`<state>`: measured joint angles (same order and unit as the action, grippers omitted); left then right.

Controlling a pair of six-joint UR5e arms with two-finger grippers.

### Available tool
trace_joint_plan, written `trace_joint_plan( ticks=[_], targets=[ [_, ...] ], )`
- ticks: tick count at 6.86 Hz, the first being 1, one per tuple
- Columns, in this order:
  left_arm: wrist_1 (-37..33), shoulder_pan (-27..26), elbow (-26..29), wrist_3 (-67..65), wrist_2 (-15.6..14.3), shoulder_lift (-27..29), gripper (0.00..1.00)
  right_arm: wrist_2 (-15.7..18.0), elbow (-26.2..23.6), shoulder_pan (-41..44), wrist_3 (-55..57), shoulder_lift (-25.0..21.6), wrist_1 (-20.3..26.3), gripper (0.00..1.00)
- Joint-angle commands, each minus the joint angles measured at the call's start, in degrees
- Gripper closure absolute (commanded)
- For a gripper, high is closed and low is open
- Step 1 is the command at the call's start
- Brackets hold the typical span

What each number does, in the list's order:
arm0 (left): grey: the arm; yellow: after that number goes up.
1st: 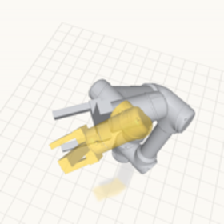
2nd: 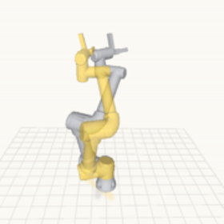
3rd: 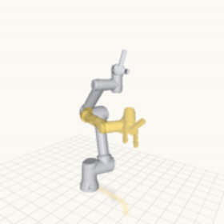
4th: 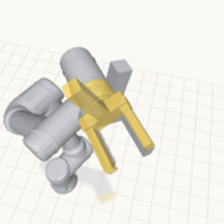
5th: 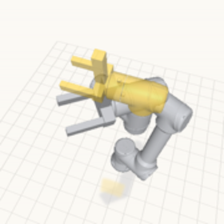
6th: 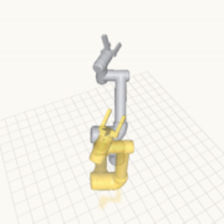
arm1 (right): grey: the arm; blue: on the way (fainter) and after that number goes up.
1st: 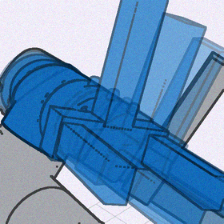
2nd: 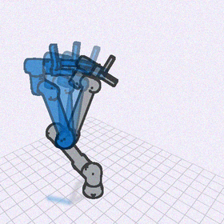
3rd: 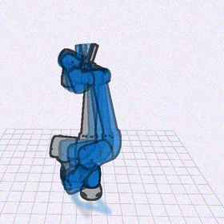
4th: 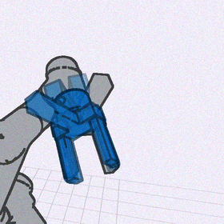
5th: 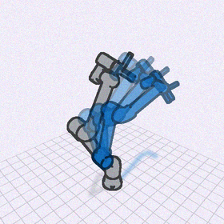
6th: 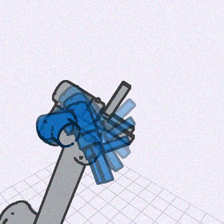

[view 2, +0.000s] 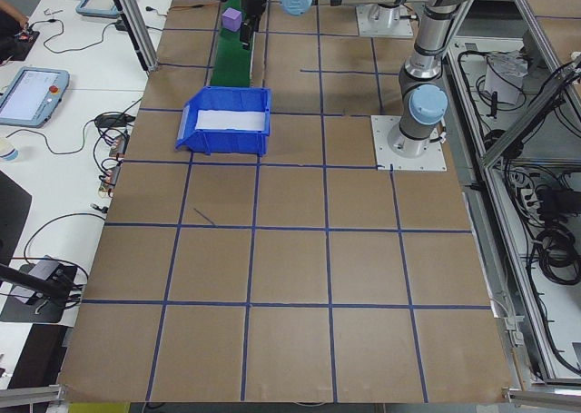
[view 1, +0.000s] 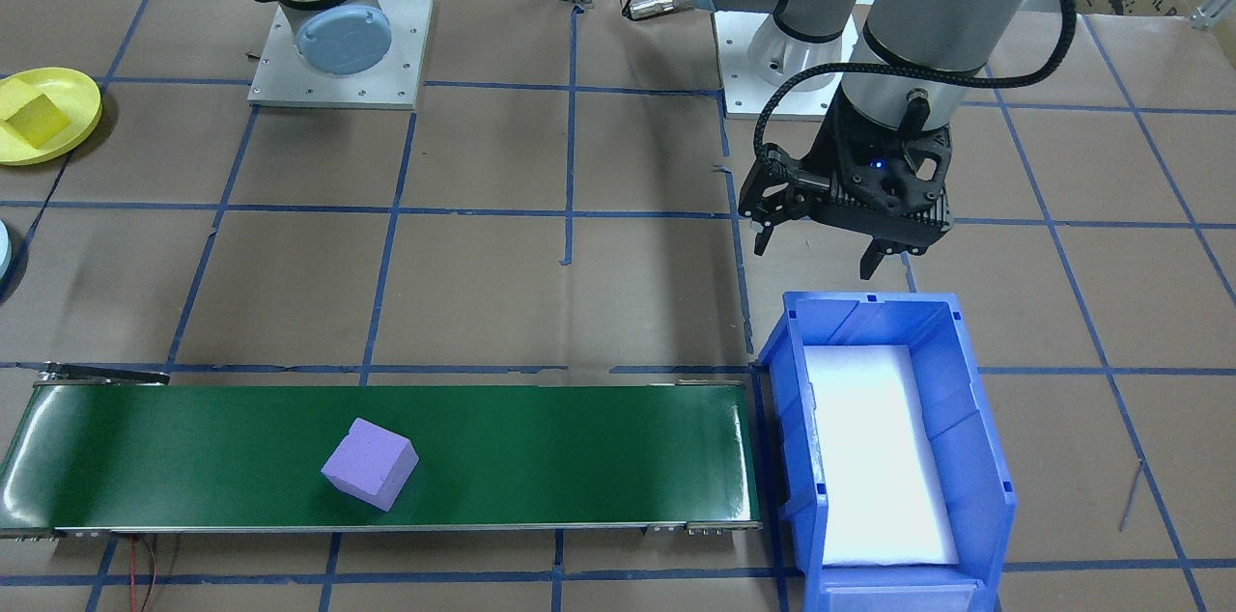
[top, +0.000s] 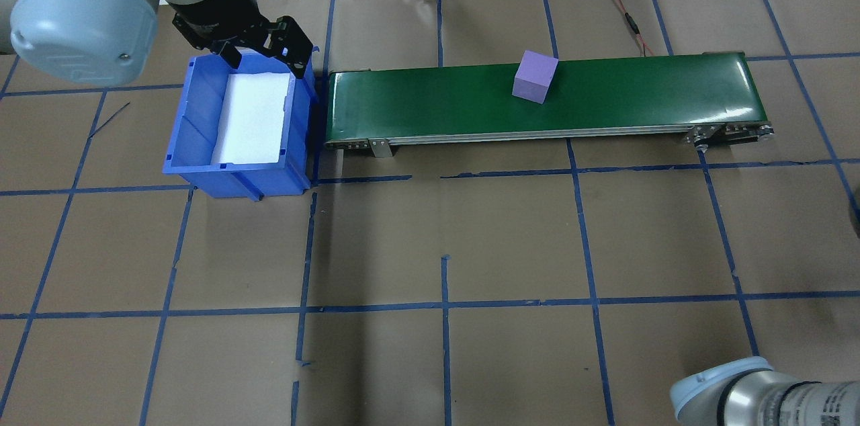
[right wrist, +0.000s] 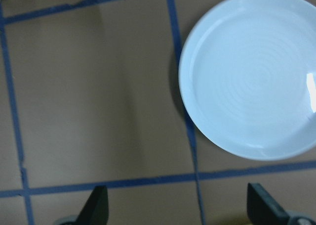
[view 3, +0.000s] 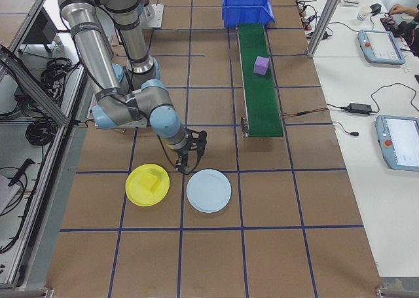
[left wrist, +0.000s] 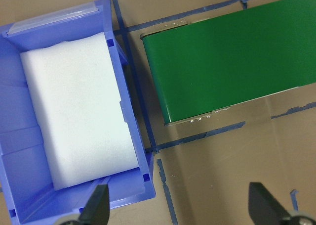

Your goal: Move block left to right into plate

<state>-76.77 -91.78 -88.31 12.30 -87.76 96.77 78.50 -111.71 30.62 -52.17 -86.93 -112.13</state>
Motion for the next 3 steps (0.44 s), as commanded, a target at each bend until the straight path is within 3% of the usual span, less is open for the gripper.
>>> trace_joint_plan(
  ticks=[1,2,3],
  targets=[
    [0.0,-0.1,0.0,0.0,0.0,0.0,0.00,-2.3,2.0,16.5,16.6,0.6,1.2,0.00],
    [0.0,0.0,0.0,0.0,0.0,0.0,0.00,-2.9,2.3,19.2,23.3,1.1,0.4,0.00],
    [0.0,0.0,0.0,0.0,0.0,0.0,0.00,-4.4,4.7,24.5,28.0,3.1,-5.1,0.00]
  ],
)
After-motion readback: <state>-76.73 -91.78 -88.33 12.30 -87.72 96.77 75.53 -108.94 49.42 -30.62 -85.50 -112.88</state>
